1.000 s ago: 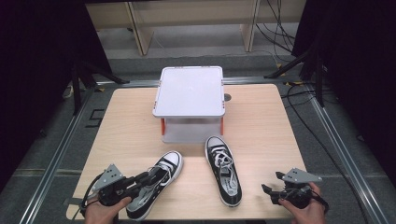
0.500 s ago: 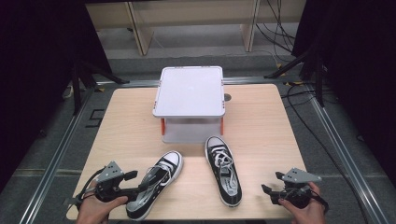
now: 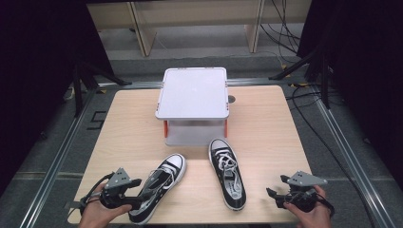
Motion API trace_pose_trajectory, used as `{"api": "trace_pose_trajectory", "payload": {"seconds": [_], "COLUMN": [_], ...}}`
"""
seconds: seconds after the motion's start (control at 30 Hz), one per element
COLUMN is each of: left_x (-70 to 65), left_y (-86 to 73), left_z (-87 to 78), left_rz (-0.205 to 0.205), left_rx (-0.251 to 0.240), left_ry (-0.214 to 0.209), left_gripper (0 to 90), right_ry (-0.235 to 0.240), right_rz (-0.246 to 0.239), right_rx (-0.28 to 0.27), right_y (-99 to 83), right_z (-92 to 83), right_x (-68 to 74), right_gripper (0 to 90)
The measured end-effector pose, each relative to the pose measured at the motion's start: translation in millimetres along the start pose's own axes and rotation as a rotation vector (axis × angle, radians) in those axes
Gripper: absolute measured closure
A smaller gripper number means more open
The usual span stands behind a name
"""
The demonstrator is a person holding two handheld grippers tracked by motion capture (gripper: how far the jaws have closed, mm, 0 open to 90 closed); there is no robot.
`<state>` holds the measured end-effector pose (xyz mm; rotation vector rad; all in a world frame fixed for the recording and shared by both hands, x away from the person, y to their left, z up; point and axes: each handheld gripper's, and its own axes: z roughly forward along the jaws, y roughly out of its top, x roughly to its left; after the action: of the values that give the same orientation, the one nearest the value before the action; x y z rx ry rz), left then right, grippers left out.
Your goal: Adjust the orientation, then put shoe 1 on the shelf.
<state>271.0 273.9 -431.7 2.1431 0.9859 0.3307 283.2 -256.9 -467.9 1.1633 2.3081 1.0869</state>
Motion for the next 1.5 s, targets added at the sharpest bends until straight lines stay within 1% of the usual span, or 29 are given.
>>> {"api": "trace_pose_trajectory", "payload": {"seconds": [0.07, 0.1, 0.13, 0.17, 0.2, 0.23, 0.27, 0.33, 0.4, 0.43, 0.47, 0.53, 0.57, 0.67, 0.77, 0.83, 0.93, 0.97, 1.0, 1.03, 1.1, 1.13, 1.2, 1.23, 1.3, 1.37, 1.4, 1.43, 1.5], "left_x": [0.2, 0.0, 0.7, 0.7, -0.2, 1.4, -0.3, 0.8, 3.0, 3.0, 2.3, 2.7, 3.8, 4.8, 5.6, 4.5, 4.1, 4.0, 3.4, 1.5, 1.0, 1.3, 3.3, 3.3, 2.3, 2.7, 2.5, 2.5, 5.0], "left_y": [0.2, 0.4, 1.4, 1.4, 2.9, 4.2, 4.8, 5.6, 8.1, 8.1, 9.1, 9.6, 10.7, 12.3, 13.8, 14.8, 16.1, 16.2, 16.4, 16.7, 16.6, 15.2, 14.0, 14.0, 13.9, 14.5, 14.1, 14.1, 12.8], "left_z": [3.2, 5.0, 5.0, 5.0, 8.1, 7.2, 10.0, 10.6, 12.3, 12.3, 16.8, 19.4, 22.2, 22.8, 26.3, 28.1, 28.0, 26.9, 26.8, 28.0, 28.2, 28.4, 27.1, 27.1, 26.2, 25.9, 27.5, 27.5, 29.2], "left_rz": [-0.003, -0.006, 0.015, 0.015, 0.014, 0.044, 0.01, 0.021, 0.041, 0.041, 0.029, 0.03, 0.035, 0.04, 0.053, 0.048, 0.034, 0.044, 0.048, 0.028, 0.019, -0.011, -0.016, -0.016, -0.019, -0.019, -0.049, -0.049, -0.087], "left_rx": [0.015, 0.012, 0.036, 0.036, 0.039, 0.059, 0.037, 0.041, 0.07, 0.07, 0.063, 0.067, 0.069, 0.078, 0.09, 0.088, 0.08, 0.084, 0.086, 0.074, 0.073, 0.065, 0.062, 0.062, 0.06, 0.064, 0.041, 0.041, 0.019], "left_ry": [0.001, -0.002, -0.009, -0.009, 0.005, 0.007, 0.015, 0.016, 0.012, 0.012, 0.016, 0.021, 0.012, 0.0, 0.007, 0.027, 0.038, 0.034, 0.044, 0.055, 0.054, 0.043, 0.026, 0.026, 0.02, 0.023, 0.021, 0.021, -0.013], "left_gripper": [38.1, 38.9, 39.8, 40.7, 41.5, 42.0, 42.8, 44.2, 45.2, 45.5, 46.1, 46.4, 49.3, 52.2, 59.4, 66.8, 74.2, 76.0, 77.7, 79.0, 80.4, 80.9, 81.5, 81.7, 82.0, 82.2, 82.4, 82.6, 82.8], "right_ry": [0.003, 0.003, -0.006, -0.006, 0.0, 0.006, 0.003, -0.001, 0.001, -0.006, 0.001, -0.007, -0.005, -0.002, -0.007, -0.004, -0.001, 0.007, 0.004, -0.003, -0.004, -0.007, -0.003, -0.003, 0.011, -0.004, -0.003, 0.011, 0.008], "right_rz": [0.004, 0.002, -0.01, -0.01, -0.011, -0.009, -0.021, -0.019, -0.02, -0.031, -0.01, -0.016, -0.016, -0.017, -0.017, -0.017, -0.012, -0.008, -0.01, -0.013, -0.014, -0.017, 0.002, 0.002, -0.01, -0.026, -0.024, 0.015, -0.001], "right_rx": [0.004, 0.003, -0.006, -0.006, -0.003, -0.007, -0.011, -0.011, -0.013, -0.014, -0.009, -0.008, -0.008, -0.005, -0.008, -0.007, -0.005, -0.001, -0.002, 0.0, 0.0, -0.003, 0.002, 0.002, 0.003, 0.0, -0.005, 0.012, 0.008], "right_y": [-0.2, -0.2, -0.2, -0.2, -0.2, -0.2, -0.4, -0.3, -0.3, -0.2, -0.3, -0.2, -0.1, 0.0, 0.0, 0.0, 0.0, 0.0, 0.1, 0.2, 0.2, 0.3, 0.1, 0.1, 0.9, 1.6, 1.8, 1.6, 1.7], "right_z": [-0.3, -0.3, -0.5, -0.5, -0.4, 0.2, 0.7, 1.0, 1.3, 0.6, -0.4, -1.0, -0.8, -1.0, -1.0, -0.9, -0.9, -1.1, -1.2, -1.6, -1.6, -1.4, -1.4, -1.4, -0.1, 0.0, 0.5, 0.6, 1.2], "right_x": [-0.8, -0.9, -1.4, -1.4, -0.9, -0.6, -1.4, -1.2, -1.5, -1.5, -0.2, -0.5, -0.5, -0.3, -0.3, -0.3, 0.0, 0.2, 0.2, 0.1, 0.1, -0.1, 1.4, 1.4, 0.3, 0.2, 0.2, 3.1, 2.1], "right_gripper": [28.2, 28.2, 28.2, 28.2, 28.2, 28.2, 28.2, 28.2, 28.2, 28.1, 28.1, 28.1, 28.2, 28.2, 28.1, 28.1, 28.2, 28.2, 28.2, 28.1, 28.2, 28.2, 28.1, 28.1, 28.1, 28.1, 28.1, 28.1, 28.0]}}
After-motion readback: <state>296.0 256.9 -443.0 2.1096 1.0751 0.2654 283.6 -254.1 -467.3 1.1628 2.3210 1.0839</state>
